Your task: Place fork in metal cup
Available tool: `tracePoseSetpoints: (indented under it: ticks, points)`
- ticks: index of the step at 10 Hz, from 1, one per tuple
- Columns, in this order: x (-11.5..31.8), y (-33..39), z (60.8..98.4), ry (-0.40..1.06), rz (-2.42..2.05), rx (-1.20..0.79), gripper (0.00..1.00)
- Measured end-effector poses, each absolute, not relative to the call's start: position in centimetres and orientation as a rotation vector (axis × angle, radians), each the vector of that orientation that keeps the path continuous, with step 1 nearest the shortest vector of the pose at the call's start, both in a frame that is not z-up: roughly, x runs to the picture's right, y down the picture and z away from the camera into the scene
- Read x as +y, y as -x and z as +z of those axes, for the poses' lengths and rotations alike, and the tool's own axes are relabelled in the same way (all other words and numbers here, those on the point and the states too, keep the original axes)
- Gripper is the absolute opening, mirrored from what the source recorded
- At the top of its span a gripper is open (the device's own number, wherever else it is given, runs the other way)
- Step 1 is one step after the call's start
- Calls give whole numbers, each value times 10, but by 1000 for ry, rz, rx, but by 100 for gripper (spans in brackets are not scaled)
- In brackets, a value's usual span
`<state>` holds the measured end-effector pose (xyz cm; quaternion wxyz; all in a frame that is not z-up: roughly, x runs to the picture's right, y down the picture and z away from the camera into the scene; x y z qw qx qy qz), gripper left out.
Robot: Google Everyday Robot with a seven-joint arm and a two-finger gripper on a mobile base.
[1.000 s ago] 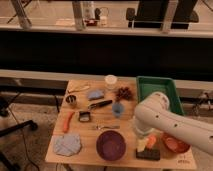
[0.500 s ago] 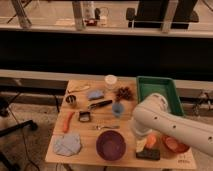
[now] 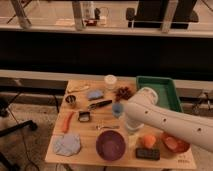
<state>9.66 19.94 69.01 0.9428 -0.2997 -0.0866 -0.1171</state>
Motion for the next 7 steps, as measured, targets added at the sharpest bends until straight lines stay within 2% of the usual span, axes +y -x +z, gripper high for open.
tracePoseSetpoints:
  ticks: [7]
  points:
    - [174, -55, 715, 565, -300, -239, 80]
